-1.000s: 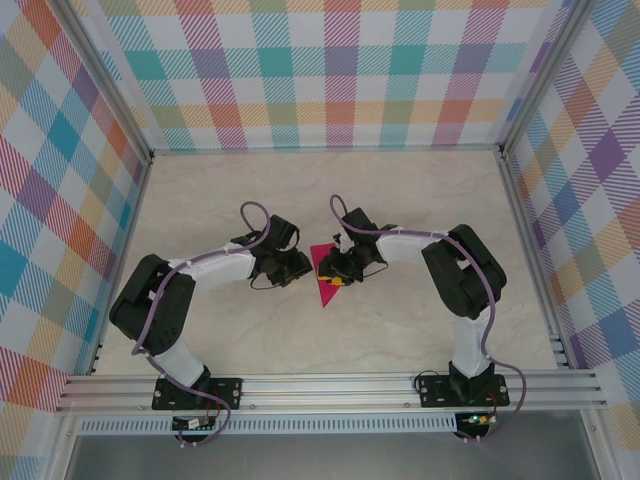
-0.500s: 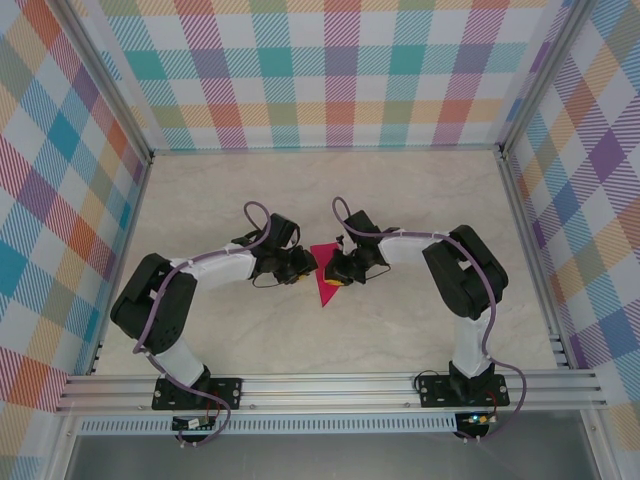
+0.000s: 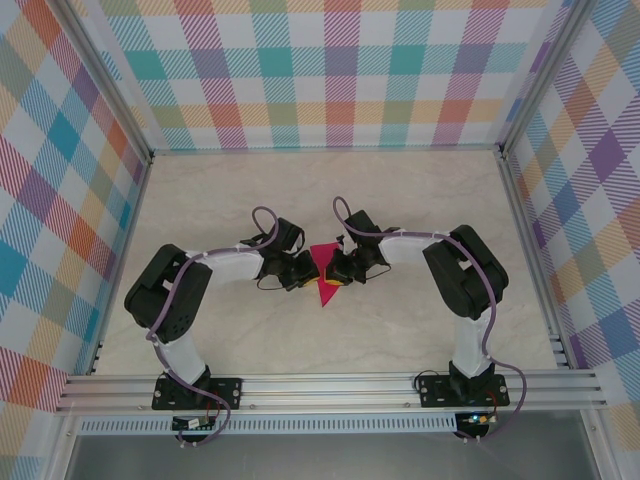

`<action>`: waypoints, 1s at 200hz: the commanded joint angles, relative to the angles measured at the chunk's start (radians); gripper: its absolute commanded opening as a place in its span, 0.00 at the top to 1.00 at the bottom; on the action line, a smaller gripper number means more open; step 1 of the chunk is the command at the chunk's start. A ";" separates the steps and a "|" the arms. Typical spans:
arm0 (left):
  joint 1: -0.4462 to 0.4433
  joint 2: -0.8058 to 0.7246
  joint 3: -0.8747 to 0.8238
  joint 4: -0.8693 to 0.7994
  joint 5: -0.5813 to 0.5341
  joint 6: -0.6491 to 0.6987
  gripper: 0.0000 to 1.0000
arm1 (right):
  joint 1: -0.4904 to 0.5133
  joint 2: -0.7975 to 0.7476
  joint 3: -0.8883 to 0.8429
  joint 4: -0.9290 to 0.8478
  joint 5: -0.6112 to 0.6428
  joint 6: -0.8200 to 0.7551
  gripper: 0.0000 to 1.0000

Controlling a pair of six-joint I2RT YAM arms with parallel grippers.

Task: Fold a paper plane with a square sheet of paper (pick it up from the middle)
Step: Third fold the triangle at the center of the table.

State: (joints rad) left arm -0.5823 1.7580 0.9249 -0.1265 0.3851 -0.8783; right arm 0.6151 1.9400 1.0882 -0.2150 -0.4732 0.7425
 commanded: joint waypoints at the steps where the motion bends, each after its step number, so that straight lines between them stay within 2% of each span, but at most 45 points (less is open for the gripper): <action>1: -0.019 0.016 0.021 0.018 0.028 0.005 0.92 | -0.007 0.016 -0.019 -0.052 0.049 -0.020 0.97; 84: -0.021 -0.049 0.035 -0.052 -0.047 0.035 0.93 | -0.007 0.023 -0.016 -0.061 0.056 -0.020 0.97; 117: -0.022 -0.024 0.035 0.000 0.031 0.033 0.93 | -0.008 0.027 -0.015 -0.060 0.056 -0.019 0.97; 200: -0.022 0.014 0.039 0.005 0.032 0.038 0.93 | -0.008 0.030 -0.016 -0.062 0.057 -0.015 0.98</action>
State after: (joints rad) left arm -0.5888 1.7466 0.9340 -0.1276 0.3965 -0.8524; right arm 0.6151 1.9404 1.0882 -0.2169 -0.4728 0.7425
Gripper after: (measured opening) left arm 0.071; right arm 0.045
